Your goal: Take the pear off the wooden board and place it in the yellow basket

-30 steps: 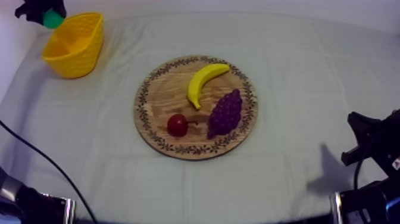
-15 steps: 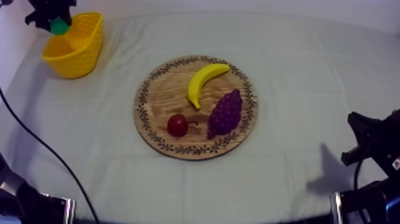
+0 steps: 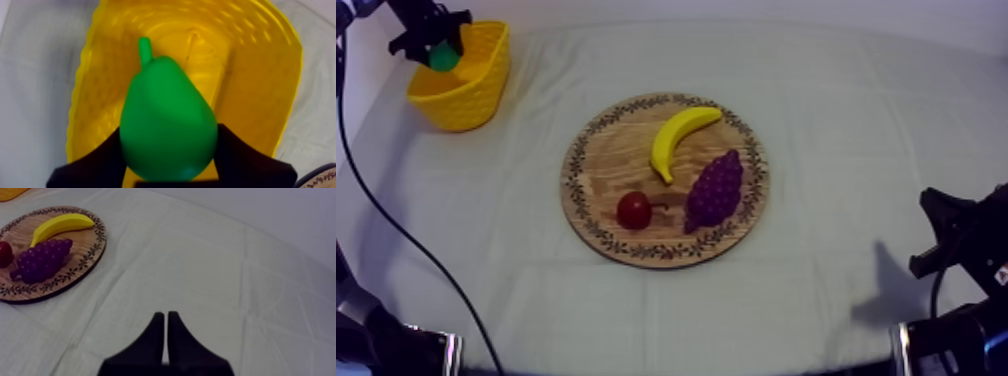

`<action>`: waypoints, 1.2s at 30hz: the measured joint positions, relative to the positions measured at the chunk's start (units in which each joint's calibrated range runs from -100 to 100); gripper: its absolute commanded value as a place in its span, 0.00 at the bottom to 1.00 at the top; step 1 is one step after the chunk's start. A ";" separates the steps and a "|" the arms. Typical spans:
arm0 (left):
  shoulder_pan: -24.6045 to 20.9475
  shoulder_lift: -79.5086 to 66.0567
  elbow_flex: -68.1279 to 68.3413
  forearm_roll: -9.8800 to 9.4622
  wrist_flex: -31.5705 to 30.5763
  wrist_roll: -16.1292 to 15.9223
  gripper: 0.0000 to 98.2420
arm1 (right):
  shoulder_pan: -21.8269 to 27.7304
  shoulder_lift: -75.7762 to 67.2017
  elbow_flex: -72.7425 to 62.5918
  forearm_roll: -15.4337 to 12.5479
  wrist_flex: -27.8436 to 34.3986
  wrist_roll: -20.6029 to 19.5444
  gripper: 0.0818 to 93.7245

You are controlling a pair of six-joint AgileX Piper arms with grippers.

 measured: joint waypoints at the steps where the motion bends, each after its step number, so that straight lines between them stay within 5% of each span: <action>1: 0.00 -0.15 0.24 0.09 -0.18 0.04 0.64 | 0.00 0.00 0.00 0.00 0.00 0.00 0.00; 10: 0.25 -0.91 2.52 0.24 -2.74 -0.25 0.85 | 0.00 0.00 0.00 0.00 0.00 0.00 0.00; 17: 0.51 -1.28 4.56 0.30 -3.97 -0.30 0.91 | 0.00 0.00 0.00 0.00 0.00 0.00 0.00; 36: 1.16 -7.06 9.33 -0.46 -4.45 -0.29 0.78 | 0.00 0.00 0.00 0.00 0.00 -0.03 0.00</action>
